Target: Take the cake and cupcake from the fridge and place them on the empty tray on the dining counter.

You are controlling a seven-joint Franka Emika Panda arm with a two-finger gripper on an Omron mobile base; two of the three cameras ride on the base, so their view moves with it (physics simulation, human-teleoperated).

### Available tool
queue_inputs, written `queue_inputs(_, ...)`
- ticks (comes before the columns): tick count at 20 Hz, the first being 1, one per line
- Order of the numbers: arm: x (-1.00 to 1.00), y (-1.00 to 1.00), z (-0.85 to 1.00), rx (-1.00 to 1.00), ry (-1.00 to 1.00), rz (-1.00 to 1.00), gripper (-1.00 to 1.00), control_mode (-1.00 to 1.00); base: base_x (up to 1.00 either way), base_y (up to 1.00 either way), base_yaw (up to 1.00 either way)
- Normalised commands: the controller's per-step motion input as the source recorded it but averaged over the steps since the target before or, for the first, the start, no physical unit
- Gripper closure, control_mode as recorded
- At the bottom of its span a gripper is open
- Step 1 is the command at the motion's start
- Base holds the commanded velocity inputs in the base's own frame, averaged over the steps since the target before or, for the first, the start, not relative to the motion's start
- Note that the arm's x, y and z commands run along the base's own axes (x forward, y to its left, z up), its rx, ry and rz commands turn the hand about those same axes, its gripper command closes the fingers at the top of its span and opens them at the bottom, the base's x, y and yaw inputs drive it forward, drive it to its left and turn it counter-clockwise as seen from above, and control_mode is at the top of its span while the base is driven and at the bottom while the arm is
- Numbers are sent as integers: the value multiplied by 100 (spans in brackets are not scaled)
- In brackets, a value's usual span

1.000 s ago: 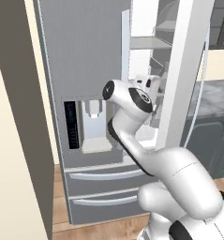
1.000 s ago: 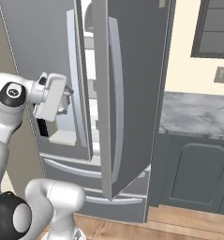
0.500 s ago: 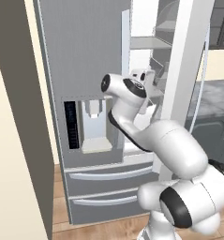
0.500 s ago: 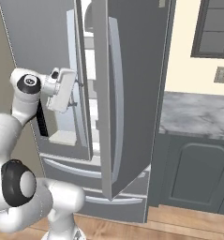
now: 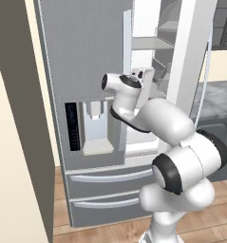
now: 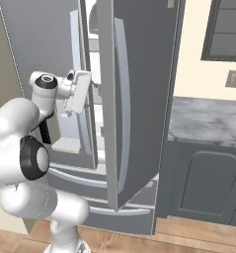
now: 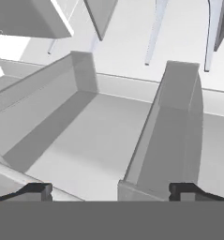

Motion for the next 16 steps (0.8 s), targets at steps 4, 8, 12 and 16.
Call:
queue_inputs(4, 0, -64, -10, -5, 0, -15, -100, -100, 0, 0, 0)
queue_inputs(8, -17, -92, -11, -1, 0, -20, -100, -100, 0, 0, 0)
queue_inputs(12, -49, -100, -18, 0, 0, -25, -100, -100, 0, 0, 0)
queue_inputs(16, -72, -100, -11, 1, 0, -24, -100, -100, 0, 0, 0)
